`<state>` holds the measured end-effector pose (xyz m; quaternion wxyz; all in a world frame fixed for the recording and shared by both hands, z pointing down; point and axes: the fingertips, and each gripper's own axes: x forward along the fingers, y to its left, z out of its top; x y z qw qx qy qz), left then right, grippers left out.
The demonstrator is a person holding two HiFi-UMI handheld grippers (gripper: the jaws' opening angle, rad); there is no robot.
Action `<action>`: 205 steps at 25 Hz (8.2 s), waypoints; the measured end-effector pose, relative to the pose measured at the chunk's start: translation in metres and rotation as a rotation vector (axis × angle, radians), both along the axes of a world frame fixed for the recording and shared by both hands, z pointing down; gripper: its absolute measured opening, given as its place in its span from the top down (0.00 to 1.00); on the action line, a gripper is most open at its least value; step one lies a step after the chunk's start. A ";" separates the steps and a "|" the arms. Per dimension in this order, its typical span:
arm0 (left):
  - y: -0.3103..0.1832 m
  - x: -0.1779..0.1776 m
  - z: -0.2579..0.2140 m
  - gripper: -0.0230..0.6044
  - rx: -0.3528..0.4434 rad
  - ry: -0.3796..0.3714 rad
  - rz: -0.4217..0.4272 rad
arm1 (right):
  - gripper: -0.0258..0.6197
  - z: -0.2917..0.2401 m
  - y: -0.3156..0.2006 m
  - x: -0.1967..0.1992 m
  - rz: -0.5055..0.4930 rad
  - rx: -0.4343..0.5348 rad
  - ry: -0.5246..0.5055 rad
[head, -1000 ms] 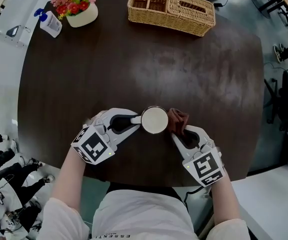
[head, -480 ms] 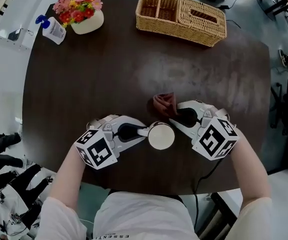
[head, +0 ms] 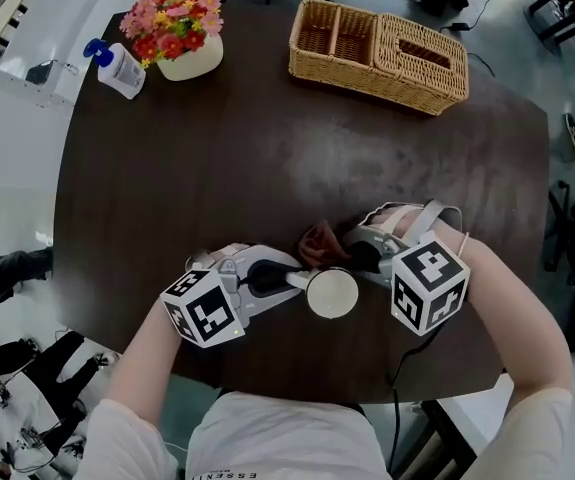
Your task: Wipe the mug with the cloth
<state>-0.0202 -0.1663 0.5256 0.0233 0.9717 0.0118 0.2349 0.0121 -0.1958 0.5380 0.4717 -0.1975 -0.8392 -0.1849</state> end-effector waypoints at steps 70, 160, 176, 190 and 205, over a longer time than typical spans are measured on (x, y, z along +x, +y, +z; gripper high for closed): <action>0.020 0.035 -0.148 0.86 0.150 0.275 -0.210 | 0.83 -0.072 0.043 0.032 1.312 -0.328 -0.821; 0.298 -0.039 -0.278 0.96 0.312 0.404 -0.878 | 0.83 -0.236 0.331 0.073 1.545 0.262 -0.883; 0.507 -0.087 -0.313 0.96 0.363 0.386 -0.875 | 0.83 -0.292 0.552 0.039 1.577 0.384 -0.937; 0.621 -0.081 -0.325 0.96 0.378 0.386 -0.903 | 0.84 -0.304 0.674 0.035 1.547 0.339 -0.966; 0.692 -0.059 -0.346 0.96 0.437 0.384 -0.897 | 0.84 -0.321 0.743 0.050 1.515 0.341 -1.005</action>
